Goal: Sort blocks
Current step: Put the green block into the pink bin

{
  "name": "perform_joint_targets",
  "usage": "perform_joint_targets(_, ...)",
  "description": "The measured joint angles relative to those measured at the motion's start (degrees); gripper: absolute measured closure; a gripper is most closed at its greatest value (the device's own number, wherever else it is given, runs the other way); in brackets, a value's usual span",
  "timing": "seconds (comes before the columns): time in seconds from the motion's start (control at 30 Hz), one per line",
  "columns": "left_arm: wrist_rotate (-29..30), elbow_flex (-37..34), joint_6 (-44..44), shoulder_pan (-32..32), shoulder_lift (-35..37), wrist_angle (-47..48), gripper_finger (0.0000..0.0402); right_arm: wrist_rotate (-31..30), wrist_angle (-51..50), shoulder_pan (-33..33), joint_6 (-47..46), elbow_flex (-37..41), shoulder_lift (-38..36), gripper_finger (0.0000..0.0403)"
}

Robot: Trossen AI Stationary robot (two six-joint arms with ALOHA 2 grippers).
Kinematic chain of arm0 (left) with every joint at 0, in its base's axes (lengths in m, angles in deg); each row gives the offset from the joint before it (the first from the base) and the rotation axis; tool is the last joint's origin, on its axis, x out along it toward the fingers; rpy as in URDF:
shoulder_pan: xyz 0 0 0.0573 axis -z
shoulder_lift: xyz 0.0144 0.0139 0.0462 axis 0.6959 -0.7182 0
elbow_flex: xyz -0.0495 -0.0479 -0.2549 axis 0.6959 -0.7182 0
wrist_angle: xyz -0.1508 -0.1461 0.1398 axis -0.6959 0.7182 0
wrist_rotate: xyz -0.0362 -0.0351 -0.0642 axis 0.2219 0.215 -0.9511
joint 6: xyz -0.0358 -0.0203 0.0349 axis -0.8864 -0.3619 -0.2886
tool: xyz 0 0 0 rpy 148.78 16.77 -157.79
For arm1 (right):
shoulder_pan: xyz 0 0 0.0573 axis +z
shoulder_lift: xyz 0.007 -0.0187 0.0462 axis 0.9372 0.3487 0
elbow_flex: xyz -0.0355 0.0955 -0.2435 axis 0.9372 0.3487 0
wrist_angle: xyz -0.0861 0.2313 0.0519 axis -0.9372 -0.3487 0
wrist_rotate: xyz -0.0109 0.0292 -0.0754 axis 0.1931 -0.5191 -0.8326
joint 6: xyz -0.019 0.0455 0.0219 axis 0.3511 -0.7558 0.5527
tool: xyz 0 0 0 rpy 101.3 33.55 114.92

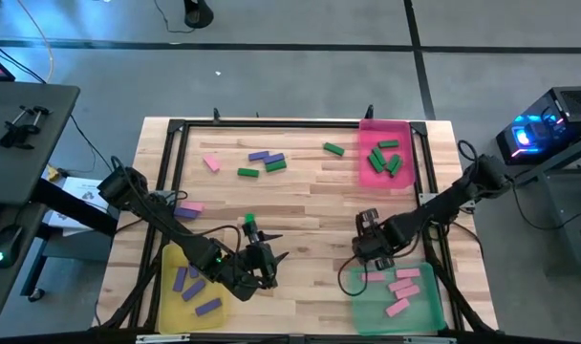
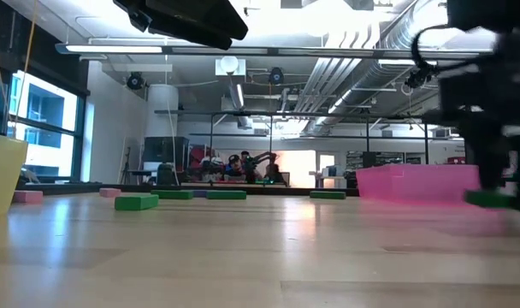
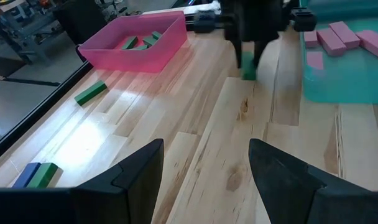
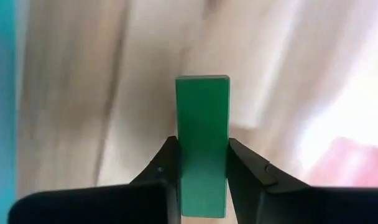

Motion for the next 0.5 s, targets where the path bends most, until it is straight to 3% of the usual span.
perform_joint_targets(0.3, 0.0, 0.0, 0.0, 0.0, 0.0, 0.0, 0.0179, -9.2, -13.0, -0.1, -3.1, -9.5, -1.4, 0.034)
perform_joint_targets(0.5, 0.0, 0.0, 0.0, 0.0, 0.0, 0.0, 0.0179, -20.1, -23.2, -4.2, -8.1, -15.2, -9.9, 0.034)
